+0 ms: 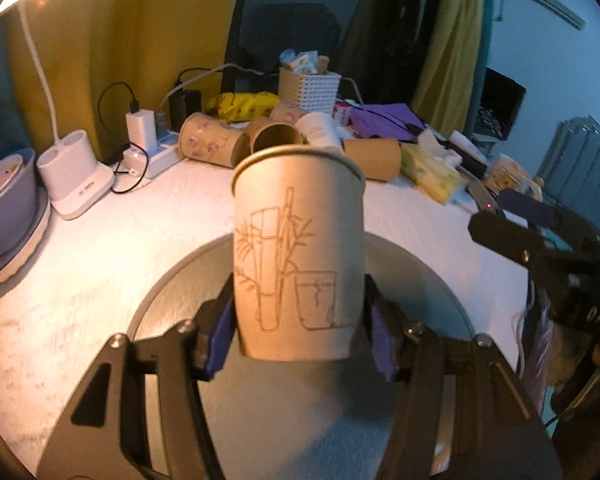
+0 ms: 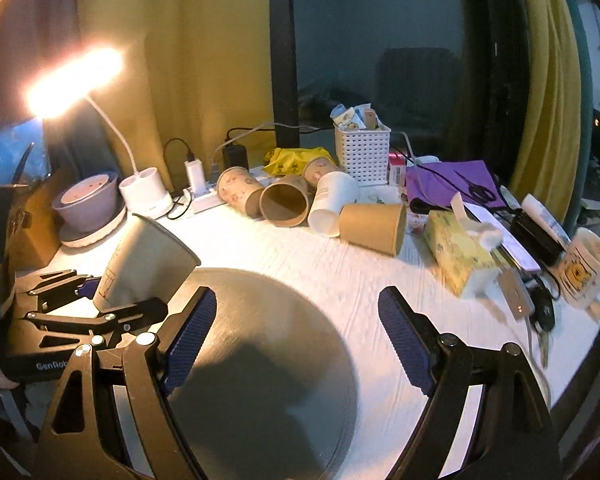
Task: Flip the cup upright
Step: 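Lift the tan cup with the left gripper and carry it toward the right gripper, then close the right gripper on the tan cup while the left gripper holds it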
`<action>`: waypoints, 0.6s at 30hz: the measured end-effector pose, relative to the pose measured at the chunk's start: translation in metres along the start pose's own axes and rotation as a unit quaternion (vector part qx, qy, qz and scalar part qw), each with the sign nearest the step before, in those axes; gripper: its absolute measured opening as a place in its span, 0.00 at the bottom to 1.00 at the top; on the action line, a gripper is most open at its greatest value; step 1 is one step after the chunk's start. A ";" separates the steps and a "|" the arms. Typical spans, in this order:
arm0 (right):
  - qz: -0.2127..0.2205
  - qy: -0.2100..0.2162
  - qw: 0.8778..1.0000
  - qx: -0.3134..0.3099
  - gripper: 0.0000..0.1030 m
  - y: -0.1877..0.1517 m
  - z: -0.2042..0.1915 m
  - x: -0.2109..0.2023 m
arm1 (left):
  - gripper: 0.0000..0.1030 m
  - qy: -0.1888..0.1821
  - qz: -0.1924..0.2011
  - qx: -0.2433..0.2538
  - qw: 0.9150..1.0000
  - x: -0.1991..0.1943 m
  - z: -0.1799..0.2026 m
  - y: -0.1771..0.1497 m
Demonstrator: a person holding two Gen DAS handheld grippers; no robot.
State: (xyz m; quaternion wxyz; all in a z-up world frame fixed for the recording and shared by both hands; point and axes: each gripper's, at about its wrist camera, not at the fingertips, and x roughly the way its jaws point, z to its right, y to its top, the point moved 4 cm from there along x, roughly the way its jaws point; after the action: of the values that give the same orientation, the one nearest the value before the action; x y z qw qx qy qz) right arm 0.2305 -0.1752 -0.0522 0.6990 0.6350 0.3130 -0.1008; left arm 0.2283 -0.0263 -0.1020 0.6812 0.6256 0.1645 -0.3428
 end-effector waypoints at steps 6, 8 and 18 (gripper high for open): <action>-0.001 0.016 1.000 0.009 0.83 -0.019 -0.016 -0.025 | 0.57 -0.022 0.038 0.044 0.998 -0.032 0.013 -0.030; -0.010 0.038 0.999 0.025 0.83 -0.028 -0.021 -0.028 | 0.57 -0.034 0.045 0.060 0.997 -0.037 0.015 -0.038; -0.017 0.128 0.989 0.072 0.83 -0.037 -0.054 -0.037 | 0.57 -0.055 0.076 0.066 0.993 -0.049 0.010 -0.052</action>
State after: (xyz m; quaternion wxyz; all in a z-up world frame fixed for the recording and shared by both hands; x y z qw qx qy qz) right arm 0.1650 -0.1394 -0.0623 0.6040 0.6858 0.4026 -0.0527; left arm 0.1558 -0.0223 -0.1070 0.6702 0.6605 0.0559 -0.3339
